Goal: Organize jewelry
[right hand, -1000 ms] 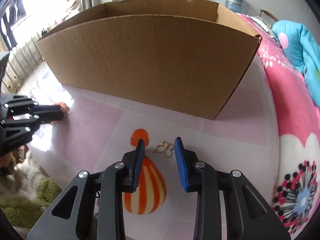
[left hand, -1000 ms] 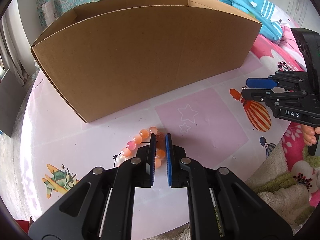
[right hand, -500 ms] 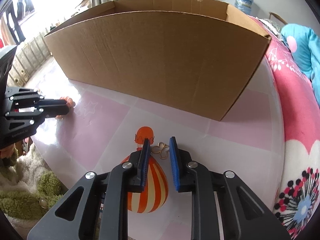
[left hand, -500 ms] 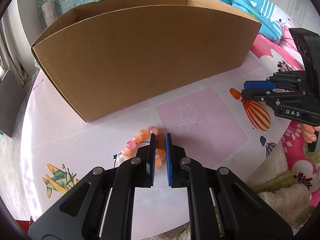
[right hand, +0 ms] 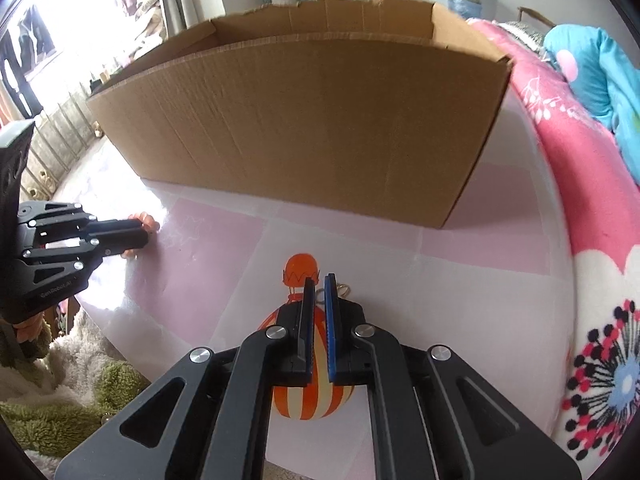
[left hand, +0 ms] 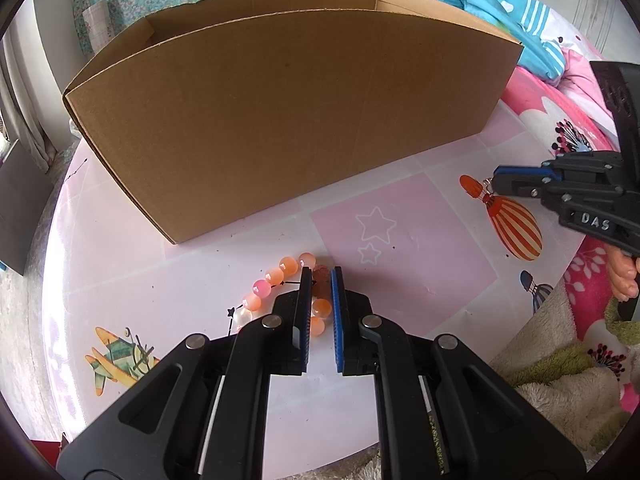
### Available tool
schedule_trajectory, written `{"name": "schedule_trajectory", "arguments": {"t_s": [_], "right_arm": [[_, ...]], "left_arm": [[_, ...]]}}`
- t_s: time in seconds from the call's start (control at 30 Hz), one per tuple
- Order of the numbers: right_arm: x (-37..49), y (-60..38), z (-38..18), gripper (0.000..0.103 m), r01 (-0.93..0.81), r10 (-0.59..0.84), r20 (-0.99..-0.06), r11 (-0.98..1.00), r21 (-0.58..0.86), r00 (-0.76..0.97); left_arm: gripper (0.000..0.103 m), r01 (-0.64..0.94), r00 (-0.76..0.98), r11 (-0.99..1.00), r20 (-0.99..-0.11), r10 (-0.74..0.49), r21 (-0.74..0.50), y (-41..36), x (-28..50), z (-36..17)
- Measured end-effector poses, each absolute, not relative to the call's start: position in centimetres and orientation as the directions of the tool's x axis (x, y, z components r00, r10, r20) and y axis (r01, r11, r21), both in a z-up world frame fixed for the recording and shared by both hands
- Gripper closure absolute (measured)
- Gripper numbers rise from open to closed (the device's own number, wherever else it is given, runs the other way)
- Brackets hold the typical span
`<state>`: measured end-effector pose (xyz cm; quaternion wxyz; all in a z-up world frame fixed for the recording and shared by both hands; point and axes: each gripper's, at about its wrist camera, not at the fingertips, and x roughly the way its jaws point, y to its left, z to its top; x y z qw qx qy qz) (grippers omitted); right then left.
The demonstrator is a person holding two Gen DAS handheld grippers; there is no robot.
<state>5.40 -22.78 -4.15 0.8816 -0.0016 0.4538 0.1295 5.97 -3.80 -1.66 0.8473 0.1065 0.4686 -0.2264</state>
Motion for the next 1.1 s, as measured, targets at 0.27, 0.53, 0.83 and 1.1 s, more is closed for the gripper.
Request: {"name": "schedule_trajectory", "arguments": {"t_s": [0.27,0.53,0.83,1.1], "right_arm": [[6.0,-24.4,-4.5,0.097,-0.102,0.103,-0.817,0.993,0.054,0.568],[5.0,-22.3,-4.8,0.097,-0.129,0.080,-0.828,0.992,0.009,0.555],[4.3,-20.8,-4.8,0.094,-0.151,0.136,-0.828,0.987,0.063,0.544],[3.3,-21.1,-4.0,0.065,-0.135,0.162,-0.810,0.985,0.103,0.563]], "left_arm": [[0.094,0.484,0.459,0.875,-0.842,-0.282,-0.029,-3.8,6.0,-1.6],[0.094,0.483,0.460,0.875,-0.842,-0.283,-0.030,-3.8,6.0,-1.7],[0.094,0.485,0.461,0.874,-0.842,-0.280,-0.025,-3.8,6.0,-1.7],[0.094,0.481,0.457,0.876,-0.847,-0.272,-0.021,-3.9,6.1,-1.8]]}}
